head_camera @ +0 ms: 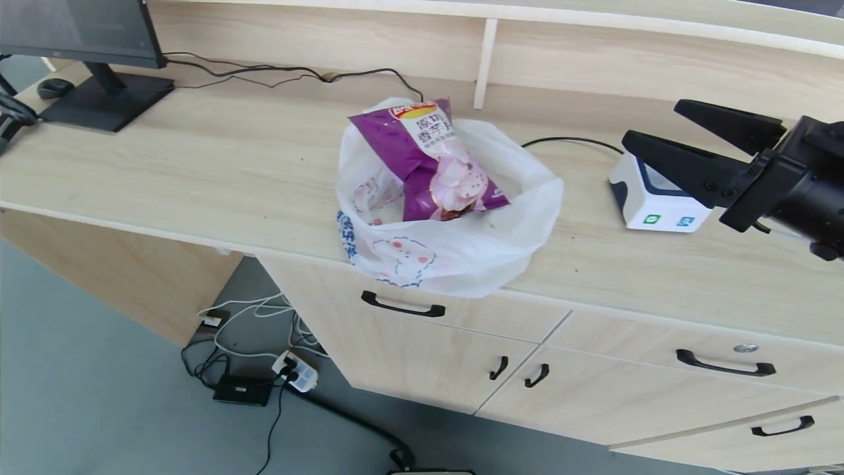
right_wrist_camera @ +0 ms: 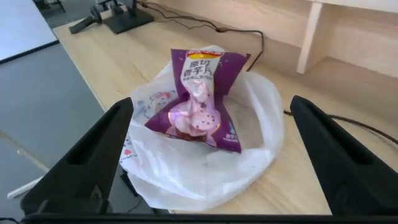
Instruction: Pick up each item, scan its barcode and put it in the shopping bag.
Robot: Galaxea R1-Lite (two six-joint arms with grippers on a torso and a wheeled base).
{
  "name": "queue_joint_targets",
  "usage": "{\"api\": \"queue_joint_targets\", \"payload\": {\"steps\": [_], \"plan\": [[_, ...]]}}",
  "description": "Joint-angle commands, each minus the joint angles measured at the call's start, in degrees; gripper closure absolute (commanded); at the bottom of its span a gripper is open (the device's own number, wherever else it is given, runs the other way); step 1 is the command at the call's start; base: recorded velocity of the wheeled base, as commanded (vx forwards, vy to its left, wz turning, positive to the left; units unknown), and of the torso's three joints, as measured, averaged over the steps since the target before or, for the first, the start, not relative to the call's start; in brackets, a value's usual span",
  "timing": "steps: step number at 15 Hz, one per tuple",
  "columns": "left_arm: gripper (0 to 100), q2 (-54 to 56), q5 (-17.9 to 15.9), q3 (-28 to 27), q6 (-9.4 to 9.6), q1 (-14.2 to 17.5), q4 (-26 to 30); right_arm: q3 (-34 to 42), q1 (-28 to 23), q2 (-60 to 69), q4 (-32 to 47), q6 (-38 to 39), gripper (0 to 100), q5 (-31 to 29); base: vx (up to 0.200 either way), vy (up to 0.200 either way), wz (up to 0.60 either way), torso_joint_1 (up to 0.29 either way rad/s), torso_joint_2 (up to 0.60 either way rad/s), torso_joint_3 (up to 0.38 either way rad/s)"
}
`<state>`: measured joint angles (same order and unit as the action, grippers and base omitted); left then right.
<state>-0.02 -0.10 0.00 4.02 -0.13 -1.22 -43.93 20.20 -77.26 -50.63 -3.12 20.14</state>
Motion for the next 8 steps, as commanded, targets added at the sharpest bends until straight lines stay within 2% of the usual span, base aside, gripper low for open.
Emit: {"api": "queue_joint_targets", "payload": {"steps": [1, 3, 4, 6, 7, 8], "plan": [[0, 0.02, 0.01, 0.00, -0.16, 0.05, -0.01, -0.01, -0.78, 0.18, 0.09, 0.04, 0, -0.01, 0.000, 0.000, -0.60, 0.002, 0.00, 0.002], [0, 0.02, 0.01, 0.00, -0.33, 0.05, 0.08, -1.50, -2.89, -0.34, 0.00, -0.04, 0, -0.10, 0.000, 0.000, 0.00, 0.000, 0.00, 0.000], [0, 0.02, 0.01, 0.00, 0.02, 0.05, 0.08, 0.78, -9.39, 0.80, -0.09, 1.28, 0, 0.69, 0.000, 0.000, 0.00, 0.000, 0.00, 0.000], [0, 0.02, 0.01, 0.00, 0.11, 0.05, 0.16, 1.31, -17.30, 0.62, -0.17, 3.12, 0, 6.76, 0.000, 0.000, 0.00, 0.000, 0.00, 0.000], [0, 0.02, 0.01, 0.00, 0.11, -0.04, 0.25, 1.31, -20.64, 0.36, -0.17, 2.86, 0, 8.07, 0.000, 0.000, 0.00, 0.000, 0.00, 0.000], [0, 0.02, 0.01, 0.00, 0.11, -0.04, 0.25, 1.31, -21.96, 0.01, -0.17, 3.12, 0, 8.16, 0.000, -0.200, 0.00, 0.007, 0.00, 0.002]]}}
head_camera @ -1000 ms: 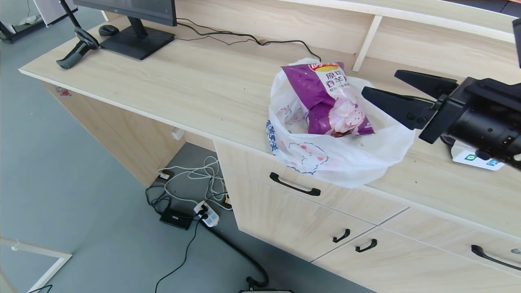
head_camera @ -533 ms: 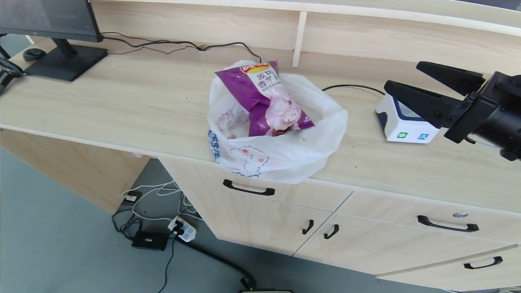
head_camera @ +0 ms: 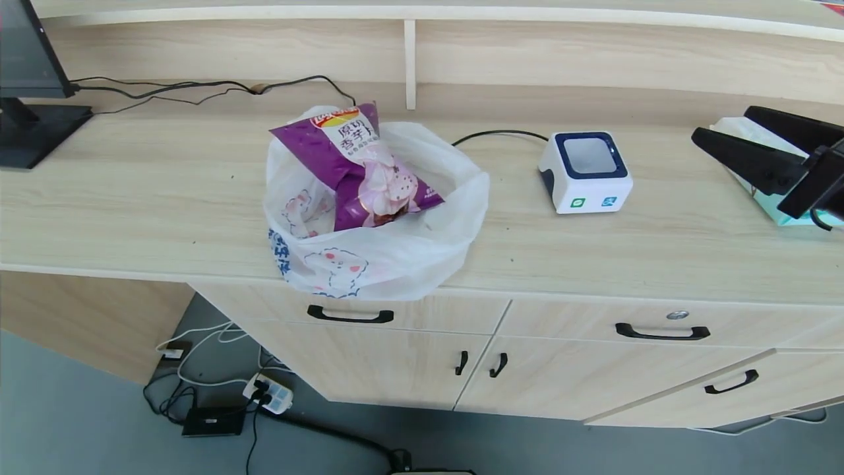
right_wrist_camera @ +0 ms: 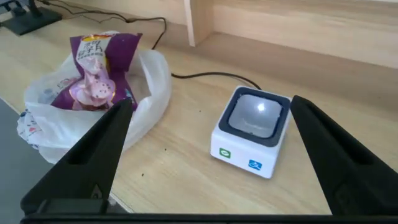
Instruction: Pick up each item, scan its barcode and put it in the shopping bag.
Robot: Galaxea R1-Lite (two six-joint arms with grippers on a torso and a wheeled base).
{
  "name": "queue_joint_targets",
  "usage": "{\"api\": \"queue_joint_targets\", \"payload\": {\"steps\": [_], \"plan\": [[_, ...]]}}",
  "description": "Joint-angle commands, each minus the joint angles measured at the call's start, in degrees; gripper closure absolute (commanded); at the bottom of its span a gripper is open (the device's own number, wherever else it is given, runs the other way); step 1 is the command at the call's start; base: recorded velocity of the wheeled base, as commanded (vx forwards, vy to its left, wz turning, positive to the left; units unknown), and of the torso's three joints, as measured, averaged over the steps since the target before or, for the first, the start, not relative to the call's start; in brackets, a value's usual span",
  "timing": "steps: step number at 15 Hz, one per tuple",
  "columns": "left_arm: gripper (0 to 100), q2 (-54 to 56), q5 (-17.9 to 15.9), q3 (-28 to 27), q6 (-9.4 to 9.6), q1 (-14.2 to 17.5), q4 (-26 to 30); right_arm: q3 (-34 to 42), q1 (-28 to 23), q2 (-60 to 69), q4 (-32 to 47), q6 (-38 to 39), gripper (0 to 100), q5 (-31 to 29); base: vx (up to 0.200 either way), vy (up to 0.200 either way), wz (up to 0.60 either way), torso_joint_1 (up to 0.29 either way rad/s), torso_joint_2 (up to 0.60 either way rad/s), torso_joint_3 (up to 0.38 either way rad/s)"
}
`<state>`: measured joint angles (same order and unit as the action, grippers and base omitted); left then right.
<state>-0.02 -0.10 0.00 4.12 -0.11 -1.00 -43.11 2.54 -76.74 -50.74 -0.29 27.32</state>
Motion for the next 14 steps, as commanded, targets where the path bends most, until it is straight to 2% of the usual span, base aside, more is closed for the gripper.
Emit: {"api": "queue_joint_targets", "payload": {"steps": [1, 5, 10, 13, 14], "plan": [[0, 0.02, 0.01, 0.00, 0.01, -0.07, 0.03, 0.57, -4.82, -0.78, -0.15, 0.47, 0, 0.89, 0.000, -0.200, 0.00, -0.002, 0.01, 0.002], [0, 0.02, 0.01, 0.00, -0.08, -0.07, 0.03, -0.75, -7.72, -2.36, 0.90, 5.30, 0, 0.54, 0.000, -0.200, 0.00, 0.004, 0.00, 0.001], [0, 0.02, 0.01, 0.00, 0.01, -0.07, 0.03, -2.77, -11.59, -8.87, 1.34, -0.67, 0, -1.04, 0.000, -0.200, 0.00, 0.000, 0.00, 0.003], [0, 0.02, 0.01, 0.00, -0.08, 0.02, -0.06, -5.06, -11.50, -11.68, 3.98, -0.94, 0, -2.80, 0.000, -0.200, 0.00, -0.002, 0.00, 0.004], [0, 0.02, 0.01, 0.00, 0.01, -0.07, -0.06, -6.64, -11.59, -13.44, 4.86, -0.94, 0, -2.97, 0.000, 0.000, 0.00, 0.000, 0.00, 0.000]]}}
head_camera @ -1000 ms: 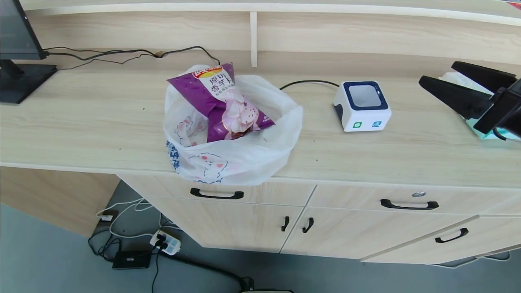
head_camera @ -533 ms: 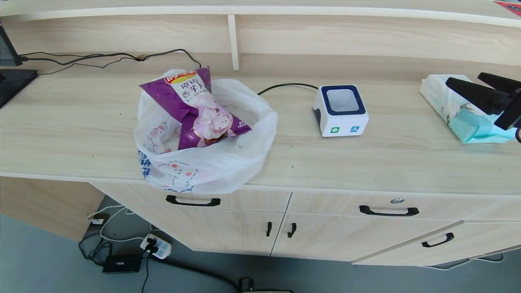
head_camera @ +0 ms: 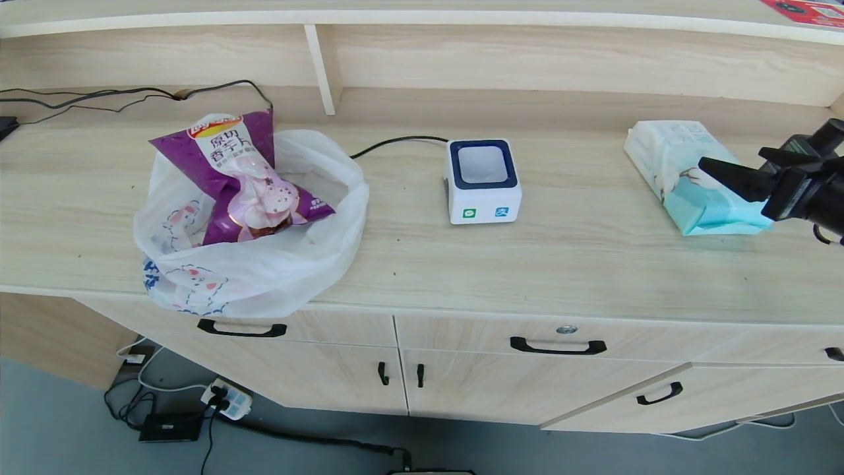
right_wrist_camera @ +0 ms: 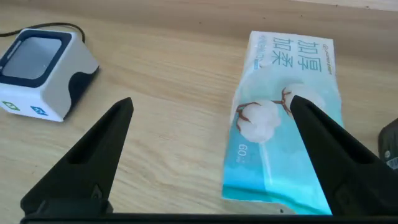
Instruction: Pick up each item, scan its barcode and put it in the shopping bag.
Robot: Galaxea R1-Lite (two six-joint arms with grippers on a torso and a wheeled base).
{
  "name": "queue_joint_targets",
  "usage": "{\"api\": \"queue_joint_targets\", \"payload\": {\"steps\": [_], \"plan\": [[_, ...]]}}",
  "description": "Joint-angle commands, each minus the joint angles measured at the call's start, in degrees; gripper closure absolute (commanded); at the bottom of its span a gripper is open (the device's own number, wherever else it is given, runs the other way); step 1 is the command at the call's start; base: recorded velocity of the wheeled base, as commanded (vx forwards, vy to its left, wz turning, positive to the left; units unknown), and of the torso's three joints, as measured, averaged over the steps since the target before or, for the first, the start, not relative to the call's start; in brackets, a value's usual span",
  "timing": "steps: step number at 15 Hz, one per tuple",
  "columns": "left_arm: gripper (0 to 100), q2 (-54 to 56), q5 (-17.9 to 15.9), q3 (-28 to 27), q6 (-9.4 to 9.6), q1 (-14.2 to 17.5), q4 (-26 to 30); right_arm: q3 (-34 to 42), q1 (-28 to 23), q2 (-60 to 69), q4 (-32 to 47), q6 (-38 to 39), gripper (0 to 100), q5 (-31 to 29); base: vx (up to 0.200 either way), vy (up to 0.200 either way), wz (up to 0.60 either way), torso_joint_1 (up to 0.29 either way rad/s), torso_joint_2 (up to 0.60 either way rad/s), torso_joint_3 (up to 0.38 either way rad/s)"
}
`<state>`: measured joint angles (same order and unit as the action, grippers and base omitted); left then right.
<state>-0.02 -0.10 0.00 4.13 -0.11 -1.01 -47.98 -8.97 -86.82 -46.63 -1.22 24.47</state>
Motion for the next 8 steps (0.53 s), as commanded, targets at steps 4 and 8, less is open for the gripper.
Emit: {"api": "queue_joint_targets", "payload": {"steps": [4, 8], "plan": [[0, 0.02, 0.01, 0.00, 0.00, 0.02, -0.22, -13.10, -0.70, -9.59, 10.68, -2.38, 0, 0.05, 0.000, 0.000, 0.00, 0.000, 0.00, 0.000], [0, 0.02, 0.01, 0.00, 0.09, 0.02, -0.22, -20.84, -0.08, -14.43, 16.57, -4.67, 0, -0.21, 0.000, 0.000, 0.00, 0.000, 0.00, 0.000]]}}
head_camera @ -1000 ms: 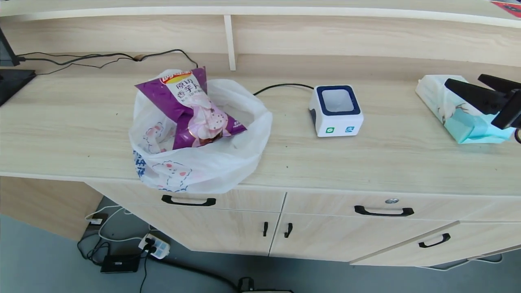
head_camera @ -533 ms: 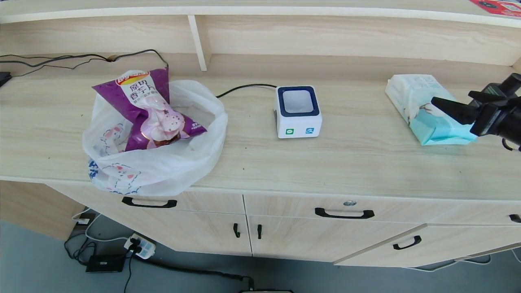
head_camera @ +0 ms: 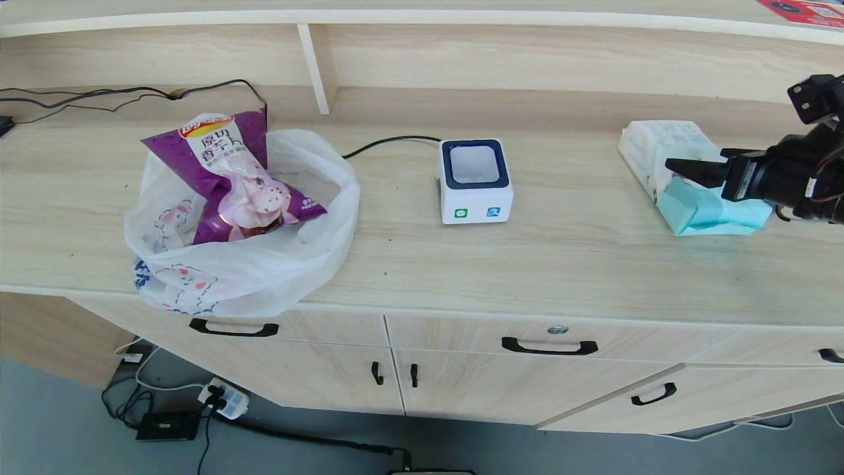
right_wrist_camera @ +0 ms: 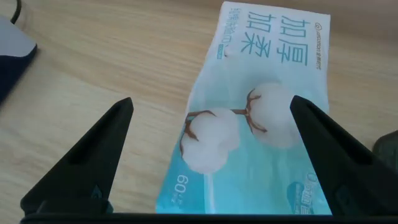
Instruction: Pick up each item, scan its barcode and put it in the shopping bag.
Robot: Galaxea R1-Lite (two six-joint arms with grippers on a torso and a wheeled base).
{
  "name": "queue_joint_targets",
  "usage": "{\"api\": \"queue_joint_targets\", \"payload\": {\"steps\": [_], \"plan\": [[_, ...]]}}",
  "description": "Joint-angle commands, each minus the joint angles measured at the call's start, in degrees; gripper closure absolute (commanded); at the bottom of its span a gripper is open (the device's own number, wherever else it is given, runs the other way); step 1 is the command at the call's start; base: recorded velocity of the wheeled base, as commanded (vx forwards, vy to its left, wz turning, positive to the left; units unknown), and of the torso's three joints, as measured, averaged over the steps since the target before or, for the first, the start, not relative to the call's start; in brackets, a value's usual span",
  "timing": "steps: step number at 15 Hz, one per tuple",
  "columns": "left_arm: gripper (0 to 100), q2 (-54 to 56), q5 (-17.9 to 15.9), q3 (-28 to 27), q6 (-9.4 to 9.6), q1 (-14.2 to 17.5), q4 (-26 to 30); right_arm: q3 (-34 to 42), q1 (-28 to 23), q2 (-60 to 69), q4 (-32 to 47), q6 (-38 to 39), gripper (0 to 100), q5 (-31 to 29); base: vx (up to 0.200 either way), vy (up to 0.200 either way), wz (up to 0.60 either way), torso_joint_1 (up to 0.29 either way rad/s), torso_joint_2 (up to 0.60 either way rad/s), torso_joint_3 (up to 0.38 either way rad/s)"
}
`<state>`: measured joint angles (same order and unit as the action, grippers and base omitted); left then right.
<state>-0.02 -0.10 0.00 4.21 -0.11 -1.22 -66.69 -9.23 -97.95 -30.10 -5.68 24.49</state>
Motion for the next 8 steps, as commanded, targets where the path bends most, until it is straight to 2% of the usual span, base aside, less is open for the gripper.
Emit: {"api": "queue_joint_targets", "payload": {"steps": [1, 8], "plan": [[0, 0.02, 0.01, 0.00, 0.01, 0.02, -0.01, -2.83, 0.09, -4.53, -0.05, -1.00, 0, -0.32, 0.000, 0.000, 0.00, 0.000, 0.00, 0.000], [0, -0.06, 0.01, 0.00, 0.10, -0.07, -0.01, -5.82, -3.34, -5.94, 2.41, -3.20, 0, -1.02, 0.000, 0.000, 0.00, 0.000, 0.00, 0.000]]}}
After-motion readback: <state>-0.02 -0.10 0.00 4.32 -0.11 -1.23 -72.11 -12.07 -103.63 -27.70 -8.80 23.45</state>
